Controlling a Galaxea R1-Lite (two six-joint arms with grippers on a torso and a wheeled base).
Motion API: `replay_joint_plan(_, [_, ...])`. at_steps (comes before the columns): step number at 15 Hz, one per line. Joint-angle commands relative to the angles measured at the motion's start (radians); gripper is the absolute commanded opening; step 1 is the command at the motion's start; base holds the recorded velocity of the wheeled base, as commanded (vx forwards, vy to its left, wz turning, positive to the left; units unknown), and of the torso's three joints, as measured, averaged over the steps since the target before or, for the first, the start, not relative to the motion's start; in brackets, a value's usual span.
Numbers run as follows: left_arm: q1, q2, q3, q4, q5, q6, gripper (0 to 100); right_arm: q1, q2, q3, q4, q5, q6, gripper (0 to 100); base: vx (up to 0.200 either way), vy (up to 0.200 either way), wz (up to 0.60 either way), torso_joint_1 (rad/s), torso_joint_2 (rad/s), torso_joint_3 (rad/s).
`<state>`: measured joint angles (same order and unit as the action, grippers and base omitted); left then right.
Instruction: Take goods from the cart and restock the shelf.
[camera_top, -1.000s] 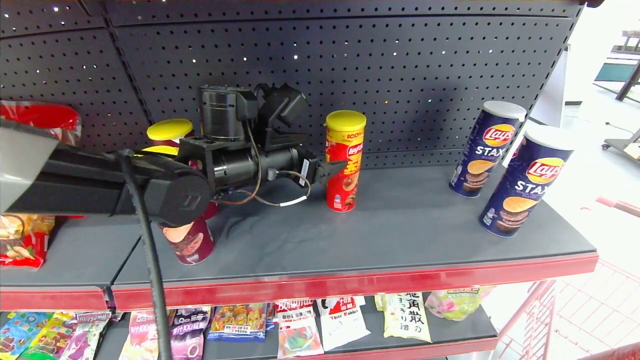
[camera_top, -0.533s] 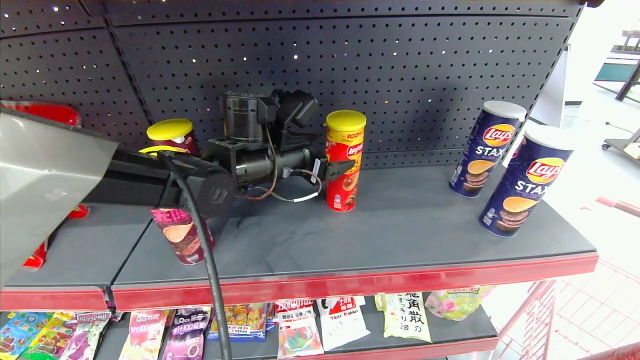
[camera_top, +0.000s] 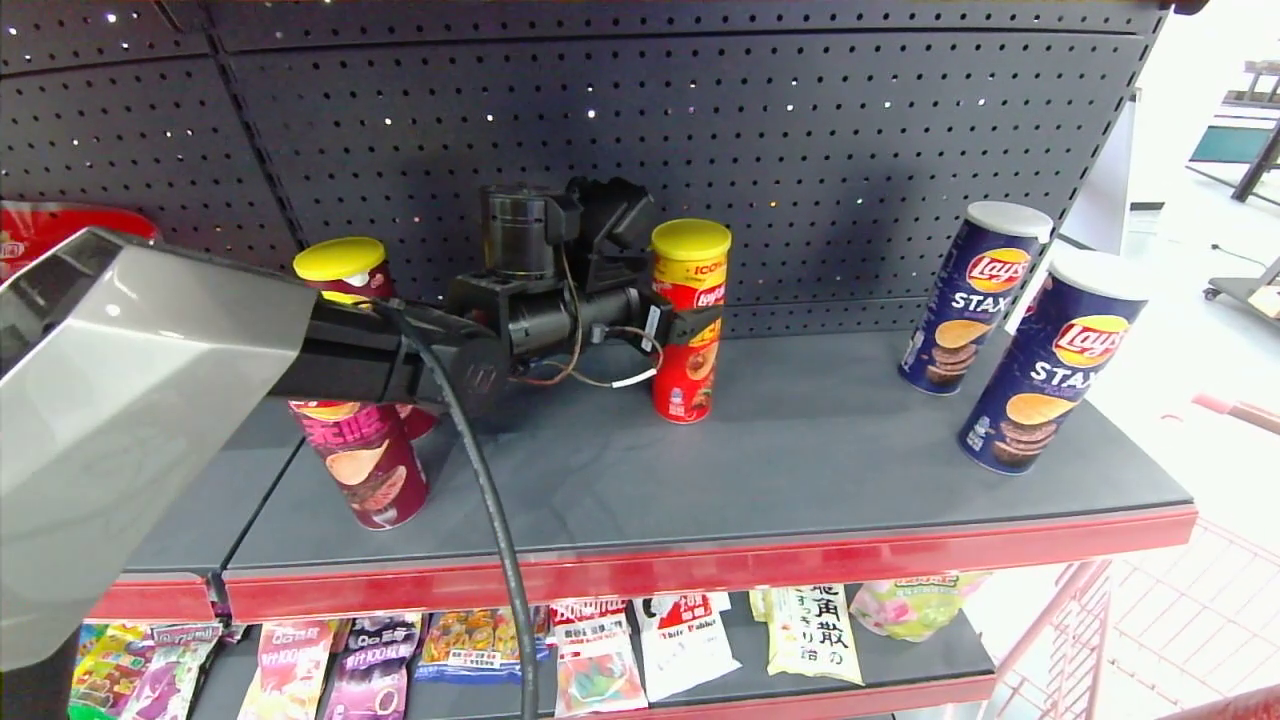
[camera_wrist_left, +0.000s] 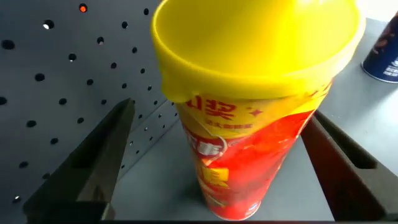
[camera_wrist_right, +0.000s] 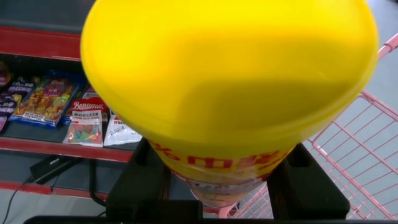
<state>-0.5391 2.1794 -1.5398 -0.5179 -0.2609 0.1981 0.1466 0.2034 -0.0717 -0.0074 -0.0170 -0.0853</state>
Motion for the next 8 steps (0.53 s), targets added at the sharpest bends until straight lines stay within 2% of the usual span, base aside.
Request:
replay_joint_plan(1, [-0.004, 0.019, -0.016, 0.001, 0.002, 0.0, 100, 0.001, 0.002, 0.0, 0.0, 0.0, 0.001, 0, 0.0, 0.0, 0.0, 0.0, 0.0, 0.0])
replay_joint_plan(6, [-0.021, 0.025, -0.017, 0.002, 0.005, -0.002, 100, 0.001, 0.001, 0.001, 0.0, 0.0, 0.001, 0, 0.0, 0.0, 0.0, 0.0, 0.0, 0.0])
replay_joint_plan(8, [-0.035, 0.028, -0.029, 0.002, 0.034, -0.006, 100, 0.001, 0.001, 0.001, 0.0, 0.0, 0.001, 0, 0.0, 0.0, 0.0, 0.0, 0.0, 0.0])
